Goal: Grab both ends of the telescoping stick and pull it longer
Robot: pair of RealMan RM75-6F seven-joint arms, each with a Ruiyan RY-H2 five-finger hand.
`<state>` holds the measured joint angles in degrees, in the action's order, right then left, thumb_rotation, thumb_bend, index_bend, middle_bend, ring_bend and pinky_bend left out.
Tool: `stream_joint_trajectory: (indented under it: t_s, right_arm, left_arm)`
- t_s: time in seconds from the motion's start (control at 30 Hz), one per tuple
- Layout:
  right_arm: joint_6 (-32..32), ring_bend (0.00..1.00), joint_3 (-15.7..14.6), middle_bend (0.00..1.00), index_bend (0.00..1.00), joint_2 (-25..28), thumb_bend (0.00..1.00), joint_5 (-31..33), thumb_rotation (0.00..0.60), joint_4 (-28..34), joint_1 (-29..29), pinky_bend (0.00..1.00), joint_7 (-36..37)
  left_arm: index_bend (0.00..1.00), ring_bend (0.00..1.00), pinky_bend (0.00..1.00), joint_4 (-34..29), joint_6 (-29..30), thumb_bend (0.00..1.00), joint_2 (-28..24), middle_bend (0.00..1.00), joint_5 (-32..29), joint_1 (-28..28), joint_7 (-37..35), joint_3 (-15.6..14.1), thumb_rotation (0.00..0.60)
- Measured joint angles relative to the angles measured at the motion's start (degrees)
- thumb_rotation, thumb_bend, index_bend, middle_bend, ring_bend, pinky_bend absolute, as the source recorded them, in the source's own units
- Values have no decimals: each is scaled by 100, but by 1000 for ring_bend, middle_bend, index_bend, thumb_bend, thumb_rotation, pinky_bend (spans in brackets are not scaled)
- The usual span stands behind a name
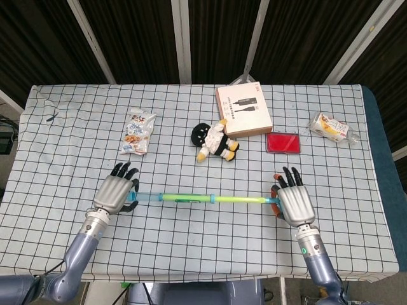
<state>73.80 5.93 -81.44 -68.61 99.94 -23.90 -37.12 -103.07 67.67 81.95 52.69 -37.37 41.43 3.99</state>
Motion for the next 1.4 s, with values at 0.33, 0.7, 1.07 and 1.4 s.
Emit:
stream_joint_trajectory:
  t_s: [0.33, 0.7, 1.07, 1.4]
  right_arm:
    - [14, 0, 64, 246, 706, 281, 514, 71, 600, -71, 56, 0, 161]
    - [-25, 0, 130, 246, 705, 395, 514, 260, 600, -186, 81, 0, 227]
    - [-53, 0, 153, 246, 706, 475, 513, 331, 600, -300, 105, 0, 331]
    - [-69, 0, 130, 246, 706, 536, 514, 376, 600, -392, 145, 0, 396]
  left_arm:
    - [551, 0, 0, 14, -6, 476, -314, 145, 83, 126, -226, -89, 600]
    - [554, 0, 0, 57, -81, 477, -622, 146, 192, 196, -418, -113, 600]
    - [554, 0, 0, 54, -149, 477, -762, 145, 257, 212, -489, -117, 600]
    - [536, 0, 0, 6, -130, 470, -790, 140, 227, 190, -332, -120, 600]
